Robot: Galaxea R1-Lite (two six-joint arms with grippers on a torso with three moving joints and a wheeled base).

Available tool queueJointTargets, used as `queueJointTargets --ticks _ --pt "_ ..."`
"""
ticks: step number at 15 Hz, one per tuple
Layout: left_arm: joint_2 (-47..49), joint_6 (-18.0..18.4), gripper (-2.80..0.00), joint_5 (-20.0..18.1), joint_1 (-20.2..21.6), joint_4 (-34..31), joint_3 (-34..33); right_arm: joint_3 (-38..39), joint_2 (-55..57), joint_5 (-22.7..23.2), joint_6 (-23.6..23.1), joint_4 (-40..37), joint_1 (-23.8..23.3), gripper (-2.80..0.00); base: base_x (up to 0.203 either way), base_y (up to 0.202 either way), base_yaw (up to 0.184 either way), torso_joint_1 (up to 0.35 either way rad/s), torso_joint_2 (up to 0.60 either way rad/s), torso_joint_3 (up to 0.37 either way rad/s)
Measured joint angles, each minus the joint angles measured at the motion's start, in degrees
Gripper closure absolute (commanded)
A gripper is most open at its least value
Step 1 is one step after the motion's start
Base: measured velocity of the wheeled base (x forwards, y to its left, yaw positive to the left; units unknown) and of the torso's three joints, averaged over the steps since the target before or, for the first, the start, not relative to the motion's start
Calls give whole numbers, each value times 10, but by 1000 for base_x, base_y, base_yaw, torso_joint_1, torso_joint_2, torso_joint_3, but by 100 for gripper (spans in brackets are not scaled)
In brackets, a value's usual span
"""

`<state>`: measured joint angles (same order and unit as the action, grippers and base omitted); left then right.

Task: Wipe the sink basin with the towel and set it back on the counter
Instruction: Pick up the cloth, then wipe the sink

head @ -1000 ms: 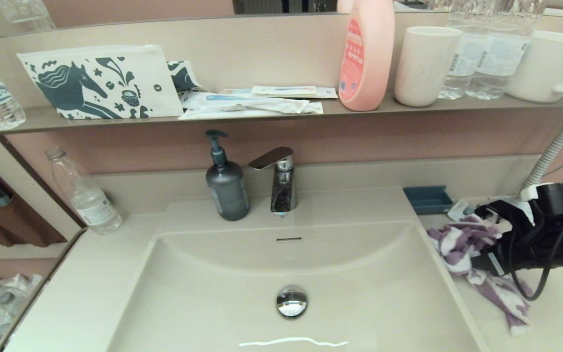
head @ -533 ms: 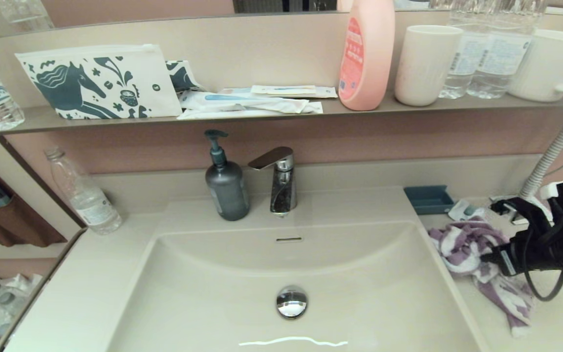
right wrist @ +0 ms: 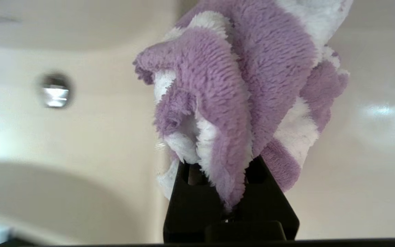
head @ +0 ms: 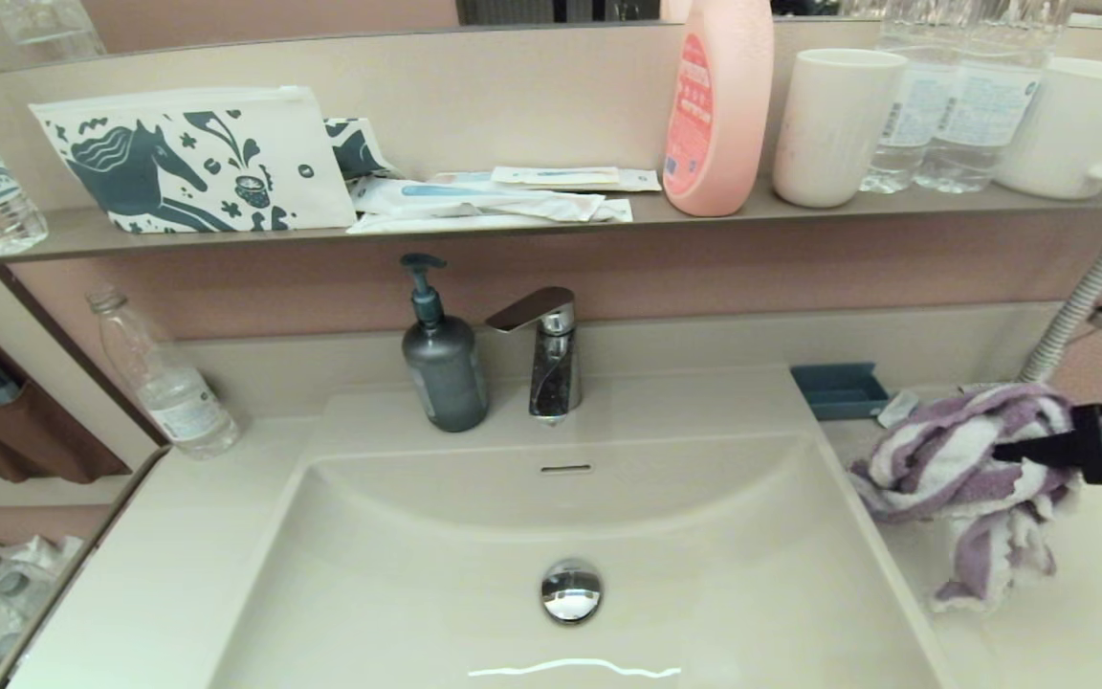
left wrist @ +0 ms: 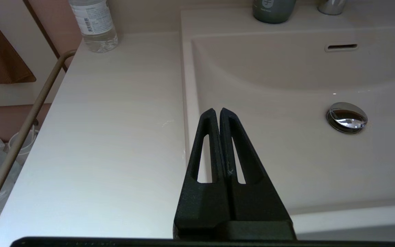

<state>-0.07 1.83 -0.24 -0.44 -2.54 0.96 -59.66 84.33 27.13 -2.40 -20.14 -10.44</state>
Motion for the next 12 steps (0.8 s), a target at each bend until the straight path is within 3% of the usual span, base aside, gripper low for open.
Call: queueJointTargets --ticks 5,7,10,12 --pt "0 0 0 0 0 0 0 -131 -107 9 67 -161 54 0 0 0 0 0 0 0" --pt "0 0 0 0 0 0 0 -155 -131 6 105 -182 91 0 0 0 0 0 0 0" --pt "0 0 0 0 0 0 0 -188 -146 -17 199 -184 178 0 0 0 0 0 0 0" --pt "0 0 0 0 0 0 0 -214 -140 -60 267 -183 277 0 0 0 0 0 0 0"
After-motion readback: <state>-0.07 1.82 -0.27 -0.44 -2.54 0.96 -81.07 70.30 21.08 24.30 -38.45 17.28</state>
